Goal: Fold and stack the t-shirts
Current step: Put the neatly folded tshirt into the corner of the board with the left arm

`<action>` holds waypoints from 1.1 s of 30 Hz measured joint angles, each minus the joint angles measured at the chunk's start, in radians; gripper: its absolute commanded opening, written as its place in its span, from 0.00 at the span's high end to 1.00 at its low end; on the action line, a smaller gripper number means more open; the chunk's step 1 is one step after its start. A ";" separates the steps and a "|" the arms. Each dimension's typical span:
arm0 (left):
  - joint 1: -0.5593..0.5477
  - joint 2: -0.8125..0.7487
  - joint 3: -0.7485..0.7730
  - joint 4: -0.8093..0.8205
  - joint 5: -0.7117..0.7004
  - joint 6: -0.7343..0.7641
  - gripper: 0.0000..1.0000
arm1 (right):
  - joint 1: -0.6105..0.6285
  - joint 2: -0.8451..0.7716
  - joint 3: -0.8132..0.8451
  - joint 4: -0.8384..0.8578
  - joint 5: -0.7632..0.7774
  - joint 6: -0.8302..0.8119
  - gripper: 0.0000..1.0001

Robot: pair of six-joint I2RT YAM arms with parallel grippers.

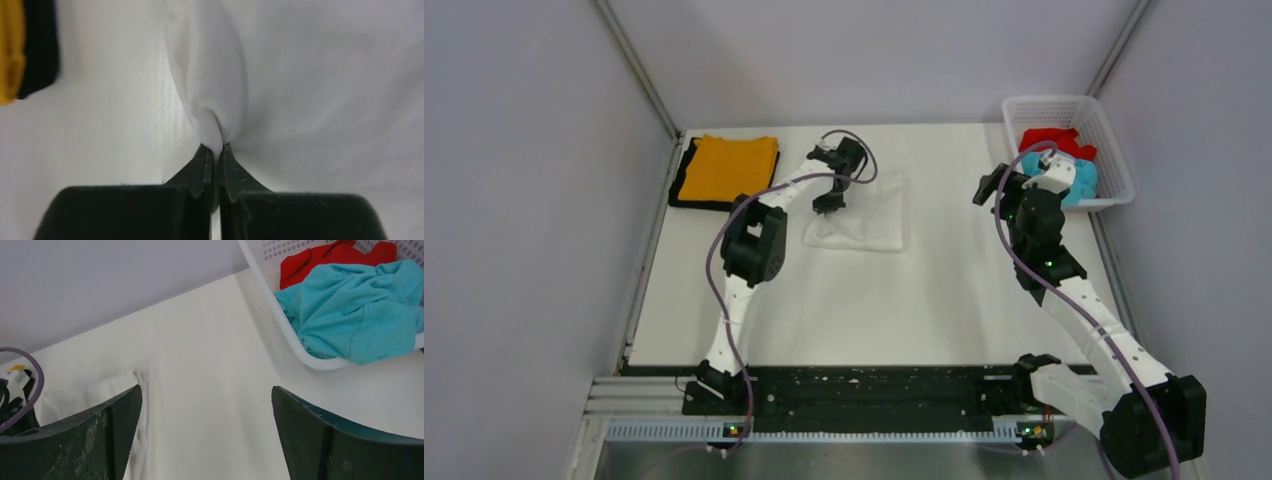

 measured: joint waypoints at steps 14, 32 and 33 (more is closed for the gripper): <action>0.109 -0.105 -0.001 0.090 -0.387 0.367 1.00 | 0.000 -0.034 -0.024 0.029 0.050 -0.043 0.01; 0.145 -0.204 0.062 0.284 -0.513 0.741 1.00 | 0.000 -0.039 -0.024 0.035 0.060 -0.067 0.01; 0.145 -0.210 0.070 0.285 -0.510 0.749 1.00 | 0.000 -0.037 -0.024 0.036 0.060 -0.068 0.01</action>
